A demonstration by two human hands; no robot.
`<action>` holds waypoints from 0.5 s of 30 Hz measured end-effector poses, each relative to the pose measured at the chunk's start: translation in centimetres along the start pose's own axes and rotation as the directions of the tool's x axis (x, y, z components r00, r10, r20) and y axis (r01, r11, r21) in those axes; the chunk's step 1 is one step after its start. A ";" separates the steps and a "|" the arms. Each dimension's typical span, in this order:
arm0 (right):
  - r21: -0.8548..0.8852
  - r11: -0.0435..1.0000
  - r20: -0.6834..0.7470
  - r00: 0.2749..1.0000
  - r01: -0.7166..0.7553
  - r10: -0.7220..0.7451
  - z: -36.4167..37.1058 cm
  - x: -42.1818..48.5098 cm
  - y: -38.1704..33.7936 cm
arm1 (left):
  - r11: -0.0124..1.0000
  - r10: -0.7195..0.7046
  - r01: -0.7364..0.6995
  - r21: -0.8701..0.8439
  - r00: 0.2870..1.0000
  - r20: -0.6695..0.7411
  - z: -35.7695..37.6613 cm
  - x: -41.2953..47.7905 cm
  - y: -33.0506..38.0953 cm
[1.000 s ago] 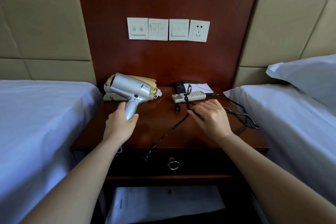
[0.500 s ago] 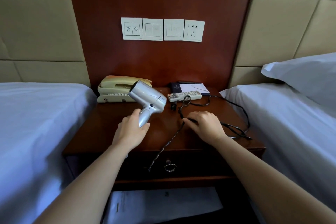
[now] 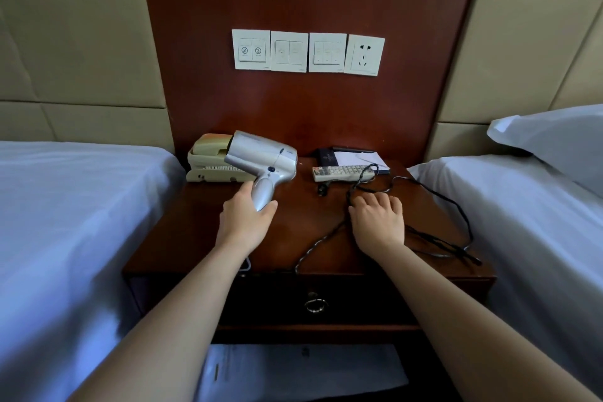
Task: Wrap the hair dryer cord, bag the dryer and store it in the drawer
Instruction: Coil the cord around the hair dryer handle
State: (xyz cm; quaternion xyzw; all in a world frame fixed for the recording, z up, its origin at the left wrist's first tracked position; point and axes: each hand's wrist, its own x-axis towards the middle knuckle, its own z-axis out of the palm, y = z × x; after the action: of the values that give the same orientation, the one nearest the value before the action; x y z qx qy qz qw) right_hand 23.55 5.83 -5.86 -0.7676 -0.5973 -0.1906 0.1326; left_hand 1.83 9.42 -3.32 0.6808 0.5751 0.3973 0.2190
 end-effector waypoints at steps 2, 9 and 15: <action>-0.003 0.996 -0.061 0.994 0.087 -0.087 -0.7 -0.3 -0.8 | 0.999 0.011 -0.012 -0.051 1.000 -0.026 -0.6 0.0 0.4; 0.774 0.598 0.203 0.813 0.207 -0.545 -5.8 -2.6 -6.2 | 0.987 0.028 -0.038 -0.155 0.997 -0.068 -2.0 -0.8 1.3; 0.752 0.631 0.342 0.703 0.194 -0.624 -6.1 -3.6 -6.1 | 0.994 0.102 -0.106 -0.040 0.991 -0.083 -4.2 -1.1 0.6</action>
State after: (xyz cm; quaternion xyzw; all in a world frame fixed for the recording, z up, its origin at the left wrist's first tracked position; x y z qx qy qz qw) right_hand 16.09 1.61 -2.13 -0.5201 -0.8006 0.2504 0.1606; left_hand -1.17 7.61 -0.74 0.6882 0.5383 0.4481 0.1894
